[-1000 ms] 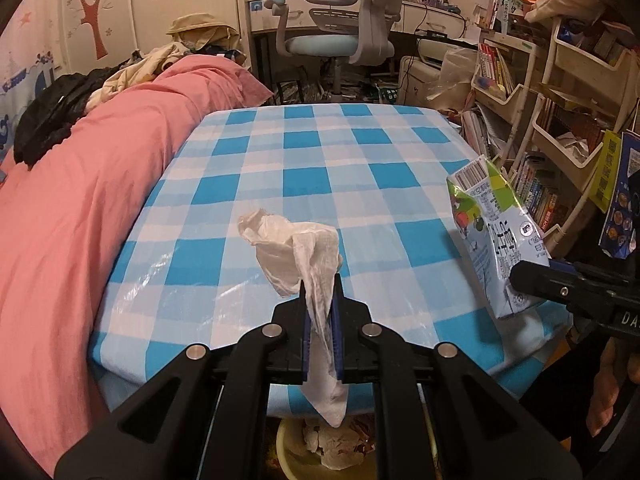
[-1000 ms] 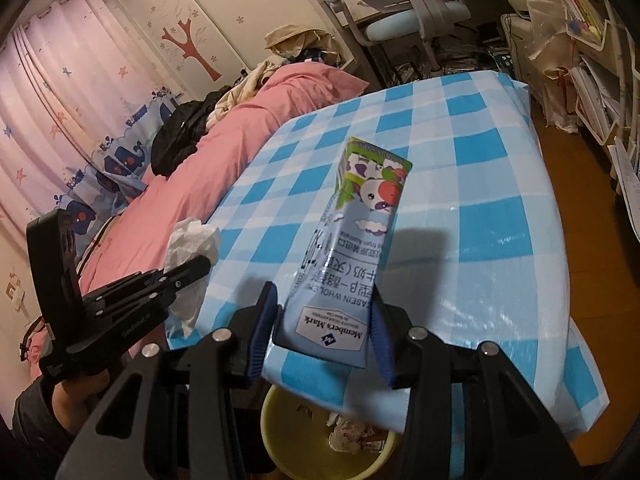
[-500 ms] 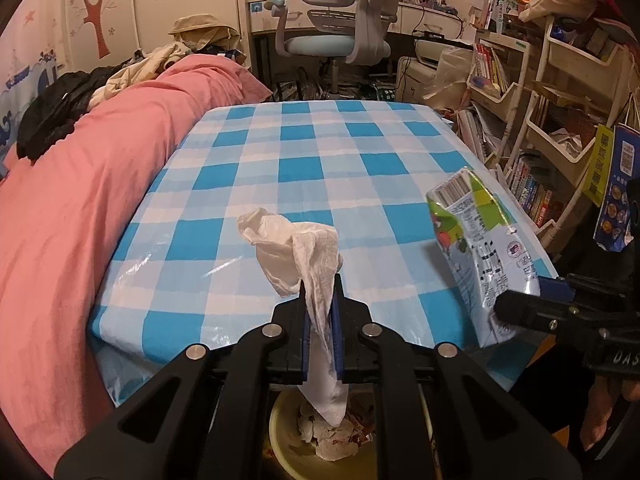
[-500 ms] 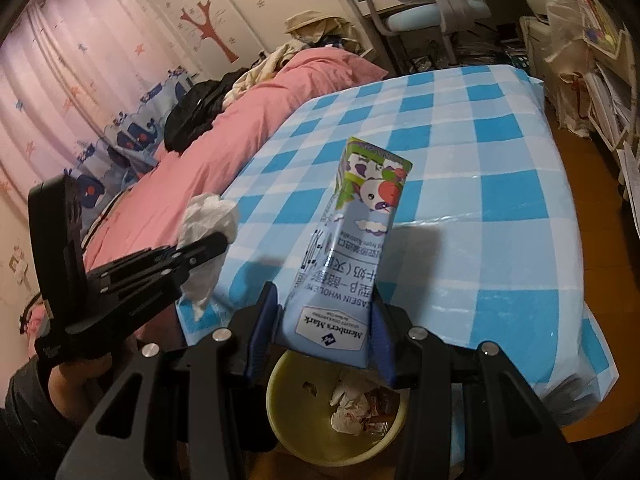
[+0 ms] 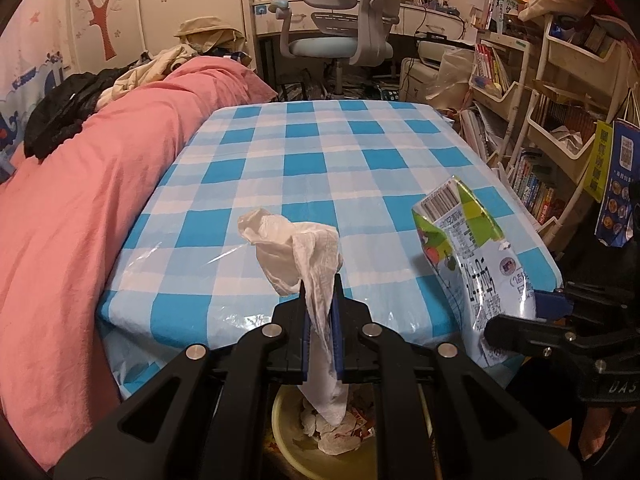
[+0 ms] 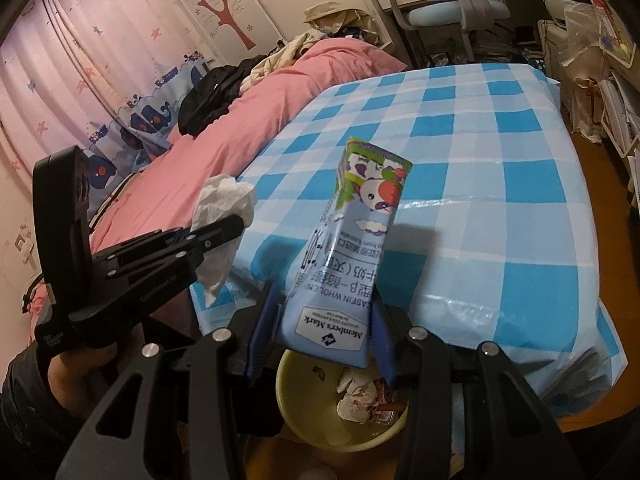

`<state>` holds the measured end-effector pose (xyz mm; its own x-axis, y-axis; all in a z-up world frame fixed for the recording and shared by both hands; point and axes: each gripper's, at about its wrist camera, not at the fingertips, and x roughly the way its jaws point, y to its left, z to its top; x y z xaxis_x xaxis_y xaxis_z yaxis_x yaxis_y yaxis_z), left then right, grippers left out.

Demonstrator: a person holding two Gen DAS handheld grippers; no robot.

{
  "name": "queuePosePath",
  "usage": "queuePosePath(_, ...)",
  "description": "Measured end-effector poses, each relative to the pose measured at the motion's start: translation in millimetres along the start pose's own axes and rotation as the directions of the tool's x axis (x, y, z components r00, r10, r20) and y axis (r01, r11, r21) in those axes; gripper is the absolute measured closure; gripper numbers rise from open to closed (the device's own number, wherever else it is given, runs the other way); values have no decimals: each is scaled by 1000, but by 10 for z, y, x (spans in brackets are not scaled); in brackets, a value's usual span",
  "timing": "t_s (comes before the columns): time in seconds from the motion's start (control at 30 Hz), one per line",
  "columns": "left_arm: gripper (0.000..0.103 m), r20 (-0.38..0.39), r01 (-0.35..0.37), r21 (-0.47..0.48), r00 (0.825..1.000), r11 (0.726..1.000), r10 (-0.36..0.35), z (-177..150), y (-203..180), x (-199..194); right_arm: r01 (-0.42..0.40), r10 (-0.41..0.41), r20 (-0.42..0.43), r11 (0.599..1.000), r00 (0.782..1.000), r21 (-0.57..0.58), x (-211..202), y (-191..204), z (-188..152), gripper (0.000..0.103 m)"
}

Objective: Collect trash
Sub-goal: 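Carry the carton and tissue off the table over the yellow bucket, then open the right gripper to drop the carton into the bucket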

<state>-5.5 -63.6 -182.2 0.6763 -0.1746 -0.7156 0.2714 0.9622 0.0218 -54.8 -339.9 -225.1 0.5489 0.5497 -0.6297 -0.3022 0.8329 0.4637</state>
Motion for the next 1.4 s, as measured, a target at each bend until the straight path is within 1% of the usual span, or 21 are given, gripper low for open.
queuePosePath(0.43,95,-8,-16,-17,1000,1000,16,-128,55,-97,-30,27,-61,998,998,-58,27,190,-176,59)
queuePosePath(0.6,95,-9,-20,-18,1000,1000,20,-151,60,-112,-43,35,-98,996,995,-74,79,249,-246,59)
queuePosePath(0.8,95,-8,-19,-21,1000,1000,19,-155,65,-112,-57,39,-172,993,984,-106,205,325,-345,59)
queuePosePath(1.07,95,-9,-18,-21,1000,1000,18,-168,76,-115,-58,22,-276,991,961,-125,384,352,-447,59)
queuePosePath(1.1,95,-8,-18,-21,1000,1000,18,-165,73,-113,-55,19,-284,991,959,-121,400,342,-448,57)
queuePosePath(1.2,95,-7,-19,-20,1000,1000,18,-164,75,-114,-45,11,-291,993,957,-111,411,307,-450,56)
queuePosePath(1.27,95,-8,-19,-21,1000,1000,19,-170,77,-115,-39,8,-278,993,960,-107,390,298,-447,52)
queuePosePath(1.4,95,-9,-18,-21,1000,1000,18,-165,77,-114,-37,12,-262,995,965,-91,352,261,-428,51)
